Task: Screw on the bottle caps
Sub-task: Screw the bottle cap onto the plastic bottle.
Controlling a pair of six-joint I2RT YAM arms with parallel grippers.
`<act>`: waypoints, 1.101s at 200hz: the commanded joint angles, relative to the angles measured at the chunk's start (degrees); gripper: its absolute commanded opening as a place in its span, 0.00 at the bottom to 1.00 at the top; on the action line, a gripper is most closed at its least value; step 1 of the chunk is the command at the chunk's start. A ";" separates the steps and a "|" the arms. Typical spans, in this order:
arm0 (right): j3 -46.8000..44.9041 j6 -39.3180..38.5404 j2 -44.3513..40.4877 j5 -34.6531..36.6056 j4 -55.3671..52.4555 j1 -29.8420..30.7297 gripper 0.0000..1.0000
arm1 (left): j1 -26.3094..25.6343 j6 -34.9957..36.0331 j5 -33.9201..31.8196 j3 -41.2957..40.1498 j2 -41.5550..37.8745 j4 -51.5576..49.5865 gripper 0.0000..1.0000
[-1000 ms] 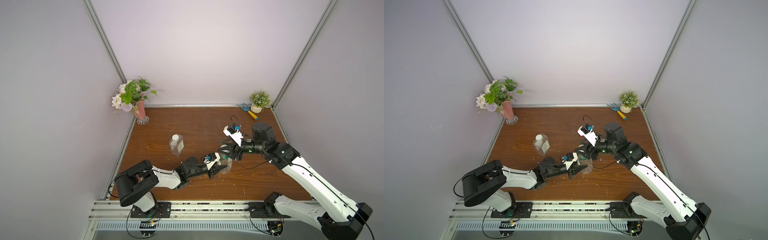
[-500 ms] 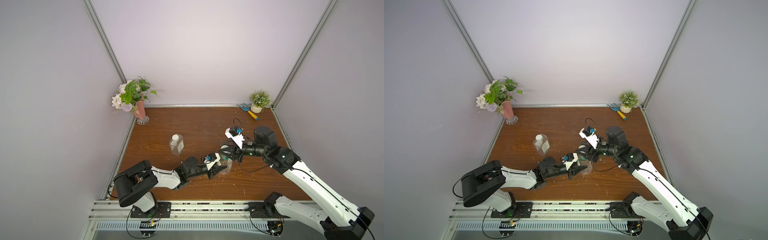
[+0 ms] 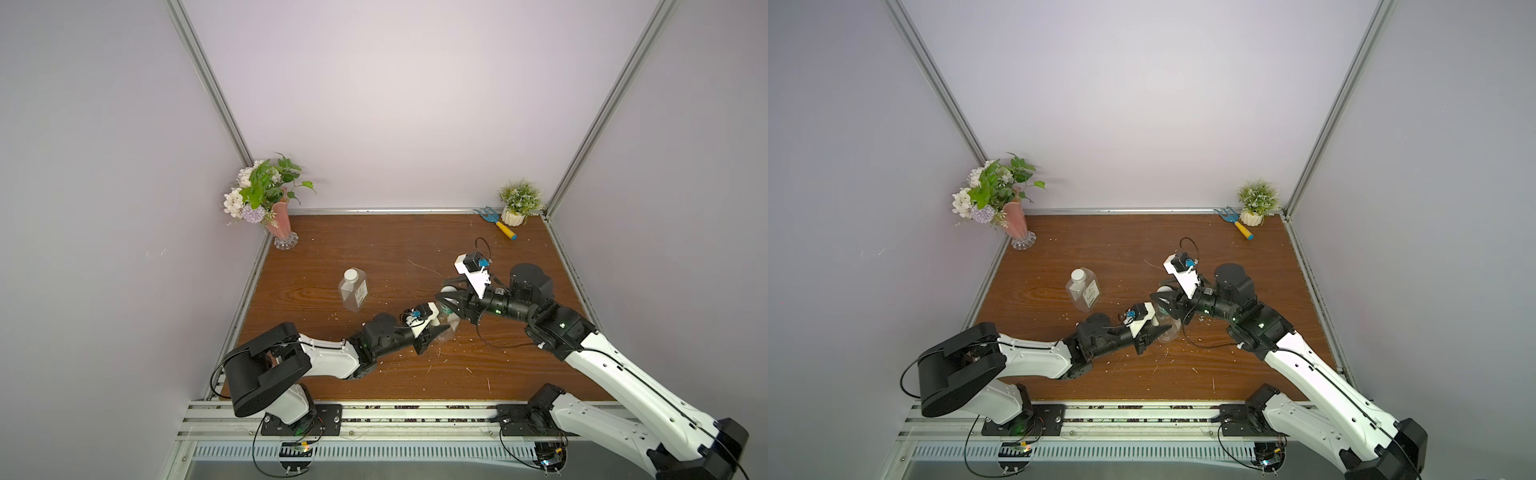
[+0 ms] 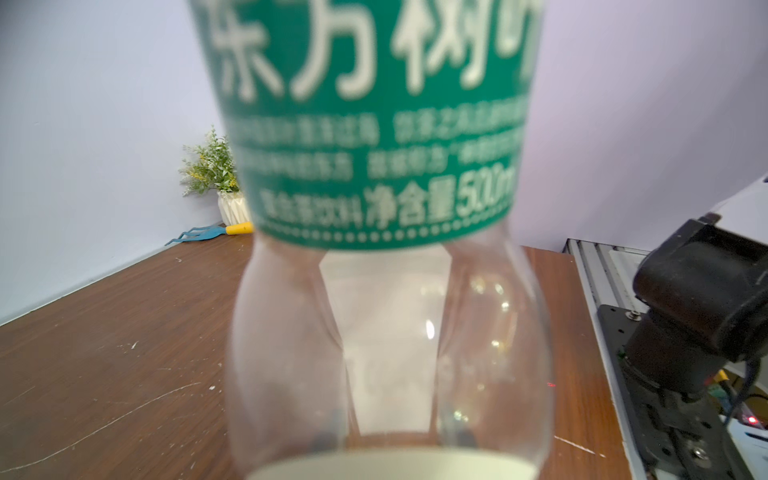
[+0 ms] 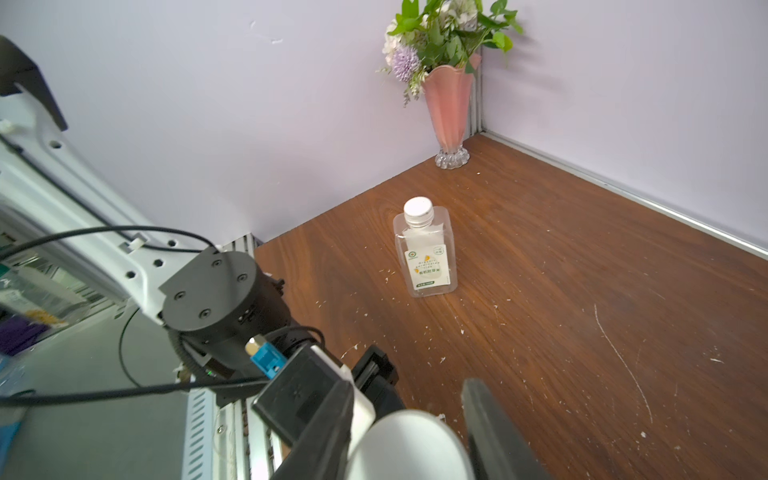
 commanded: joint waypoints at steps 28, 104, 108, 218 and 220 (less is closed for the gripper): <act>-4.75 8.03 -0.19 16.46 2.08 5.86 0.00 | -1.23 1.21 -12.98 4.58 0.89 6.67 0.04; -4.83 20.17 4.52 44.40 4.26 17.71 0.00 | -2.50 1.94 -24.22 5.56 5.10 11.85 0.04; -4.73 20.76 4.86 45.63 4.50 18.39 0.00 | -2.68 2.00 -24.84 5.80 5.32 11.94 0.04; 4.94 27.84 13.80 57.92 -0.84 25.22 0.37 | -3.78 2.21 -25.66 5.31 6.69 12.47 0.04; 4.97 27.33 13.51 57.19 -0.63 24.97 0.38 | -3.77 2.31 -25.44 5.19 6.65 12.47 0.04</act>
